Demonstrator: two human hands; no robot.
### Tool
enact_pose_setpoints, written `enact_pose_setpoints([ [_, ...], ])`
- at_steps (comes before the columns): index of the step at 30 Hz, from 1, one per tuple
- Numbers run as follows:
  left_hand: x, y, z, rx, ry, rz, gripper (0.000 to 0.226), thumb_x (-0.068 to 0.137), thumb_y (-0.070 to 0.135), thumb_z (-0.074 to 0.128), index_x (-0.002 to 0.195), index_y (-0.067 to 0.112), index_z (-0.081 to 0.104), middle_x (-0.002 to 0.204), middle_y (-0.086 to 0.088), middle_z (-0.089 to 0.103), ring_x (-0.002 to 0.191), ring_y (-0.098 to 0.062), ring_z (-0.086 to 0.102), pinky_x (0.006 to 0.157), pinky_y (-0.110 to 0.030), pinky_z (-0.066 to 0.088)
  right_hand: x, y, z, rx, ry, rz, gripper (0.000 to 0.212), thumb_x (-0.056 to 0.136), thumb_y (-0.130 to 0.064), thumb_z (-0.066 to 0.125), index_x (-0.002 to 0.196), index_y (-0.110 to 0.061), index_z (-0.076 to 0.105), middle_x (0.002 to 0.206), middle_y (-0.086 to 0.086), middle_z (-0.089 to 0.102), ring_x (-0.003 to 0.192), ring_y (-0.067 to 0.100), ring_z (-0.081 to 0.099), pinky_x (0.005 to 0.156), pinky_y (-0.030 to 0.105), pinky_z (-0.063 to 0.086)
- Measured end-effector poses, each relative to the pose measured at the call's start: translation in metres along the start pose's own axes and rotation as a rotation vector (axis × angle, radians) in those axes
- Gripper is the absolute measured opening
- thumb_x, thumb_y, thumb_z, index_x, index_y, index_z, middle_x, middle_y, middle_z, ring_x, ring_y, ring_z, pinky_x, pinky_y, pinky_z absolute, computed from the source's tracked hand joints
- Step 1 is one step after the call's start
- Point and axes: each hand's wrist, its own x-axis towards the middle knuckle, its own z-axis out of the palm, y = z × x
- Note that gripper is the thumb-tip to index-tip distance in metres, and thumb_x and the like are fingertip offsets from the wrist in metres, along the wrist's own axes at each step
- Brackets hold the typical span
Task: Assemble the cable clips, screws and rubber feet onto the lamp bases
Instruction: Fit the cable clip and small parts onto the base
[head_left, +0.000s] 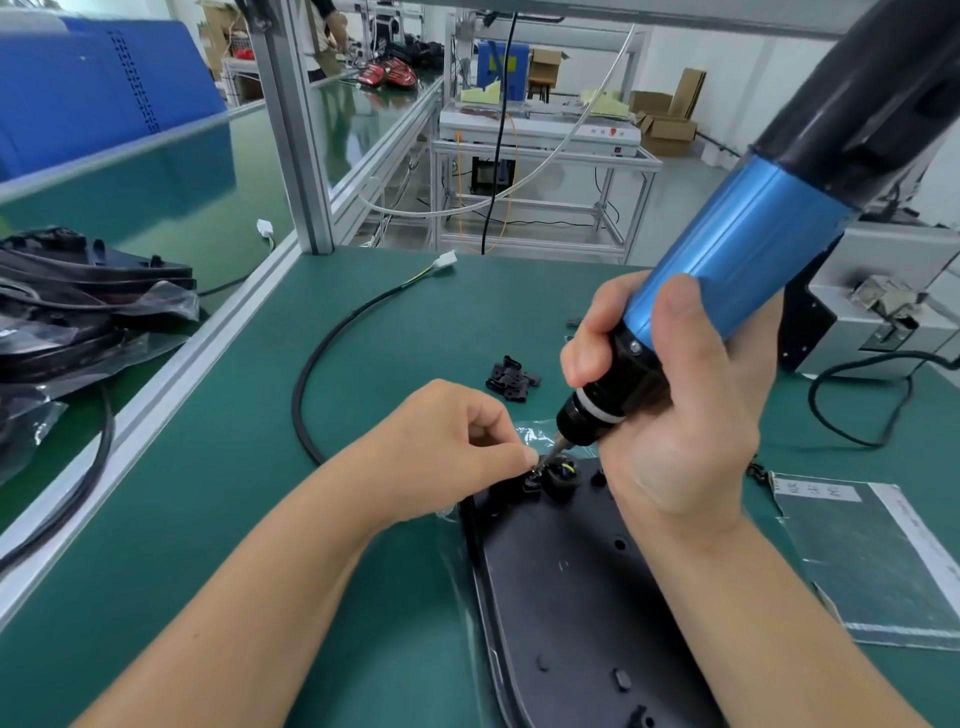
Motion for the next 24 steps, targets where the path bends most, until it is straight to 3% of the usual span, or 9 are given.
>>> enact_pose_setpoints([
  [4, 0.0, 0.001, 0.0, -0.011, -0.005, -0.012, 0.018, 0.082, 0.026, 0.072, 0.07, 0.012, 0.068, 0.077, -0.021, 0.067, 0.059, -0.015, 0.048, 0.061, -0.028, 0.042, 0.001, 0.0, 0.001, -0.02, -0.075, -0.006, 0.006, 0.09, -0.018, 0.052, 0.094, -0.023, 0.049, 0.072, 0.01, 0.056, 0.048, 0.028, 0.048, 0.055, 0.036, 0.04],
  [14, -0.002, 0.003, 0.001, -0.037, -0.004, -0.011, 0.017, 0.081, 0.024, 0.07, 0.068, 0.012, 0.067, 0.079, -0.024, 0.066, 0.062, -0.017, 0.047, 0.065, -0.032, 0.041, 0.011, 0.005, 0.007, 0.012, -0.214, 0.085, 0.025, 0.089, -0.02, 0.055, 0.097, -0.001, 0.042, 0.07, 0.016, 0.054, 0.045, 0.027, 0.047, 0.053, 0.031, 0.041],
  [20, -0.002, 0.001, 0.005, -0.112, -0.007, -0.02, 0.016, 0.085, 0.019, 0.068, 0.072, 0.009, 0.068, 0.081, -0.027, 0.066, 0.067, -0.021, 0.05, 0.069, -0.036, 0.042, 0.01, 0.005, 0.005, 0.012, -0.213, 0.076, 0.024, 0.088, -0.02, 0.054, 0.098, -0.002, 0.041, 0.069, 0.015, 0.054, 0.044, 0.027, 0.046, 0.053, 0.031, 0.04],
  [24, -0.002, 0.001, 0.006, -0.107, -0.005, -0.009, 0.024, 0.085, 0.023, 0.068, 0.061, 0.023, 0.064, 0.06, -0.002, 0.058, 0.059, -0.015, 0.046, 0.059, -0.028, 0.04, 0.009, 0.003, 0.006, 0.008, -0.239, 0.071, 0.022, 0.089, -0.019, 0.053, 0.099, -0.003, 0.041, 0.069, 0.016, 0.053, 0.045, 0.027, 0.045, 0.052, 0.031, 0.041],
])
